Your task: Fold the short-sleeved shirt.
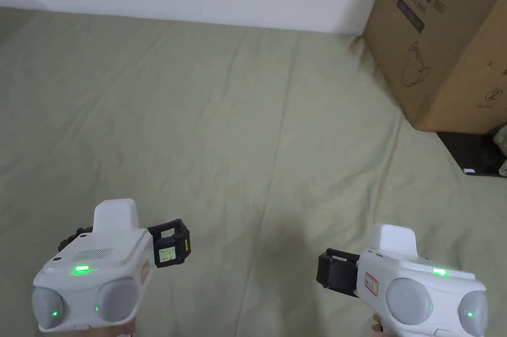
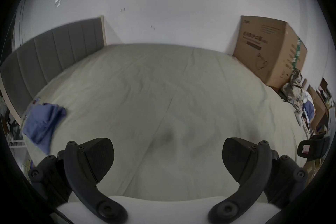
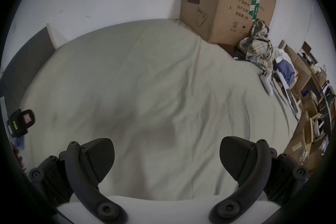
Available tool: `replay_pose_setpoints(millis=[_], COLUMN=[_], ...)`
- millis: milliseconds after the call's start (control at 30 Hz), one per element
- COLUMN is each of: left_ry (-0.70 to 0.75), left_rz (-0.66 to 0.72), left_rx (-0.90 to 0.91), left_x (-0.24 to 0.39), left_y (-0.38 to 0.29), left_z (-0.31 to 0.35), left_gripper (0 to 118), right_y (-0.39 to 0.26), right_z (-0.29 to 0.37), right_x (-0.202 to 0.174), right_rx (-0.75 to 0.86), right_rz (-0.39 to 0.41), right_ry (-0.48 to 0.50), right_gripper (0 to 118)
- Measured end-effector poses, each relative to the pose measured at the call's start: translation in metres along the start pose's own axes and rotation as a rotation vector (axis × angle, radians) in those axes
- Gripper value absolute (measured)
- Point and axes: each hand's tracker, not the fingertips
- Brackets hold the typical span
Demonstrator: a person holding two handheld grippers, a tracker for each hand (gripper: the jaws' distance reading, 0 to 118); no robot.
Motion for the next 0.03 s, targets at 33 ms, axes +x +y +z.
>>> replay_pose_setpoints(millis=[33], left_ry=[-0.002], left_rz=[0.017], left_rx=[-0.033], left_x=[-0.0025], left_y=[0.0038], left_z=[-0.0208], left_gripper=[118], right_y=[0.0055], right_z=[-0.0168], right_x=[0.0014], right_rx=[0.026], right_rz=[-0.001], right_ry=[-0.035], right_gripper=[115])
